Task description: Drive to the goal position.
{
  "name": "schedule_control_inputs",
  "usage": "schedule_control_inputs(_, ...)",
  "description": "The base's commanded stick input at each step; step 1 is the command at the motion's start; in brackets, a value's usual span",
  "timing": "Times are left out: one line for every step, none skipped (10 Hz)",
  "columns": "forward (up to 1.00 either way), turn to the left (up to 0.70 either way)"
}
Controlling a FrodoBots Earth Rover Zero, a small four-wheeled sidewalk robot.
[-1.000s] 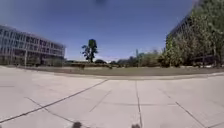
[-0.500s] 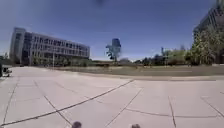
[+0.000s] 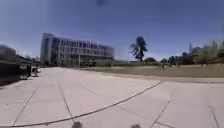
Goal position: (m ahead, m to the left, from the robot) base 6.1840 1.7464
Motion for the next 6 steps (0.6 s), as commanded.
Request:
schedule_control_inputs(0.7, 0.0)
schedule_control_inputs(0.7, 0.0)
schedule_control_inputs(0.7, 0.0)
schedule_control_inputs(0.7, 0.0)
schedule_control_inputs(0.7, 0.0)
schedule_control_inputs(0.7, 0.0)
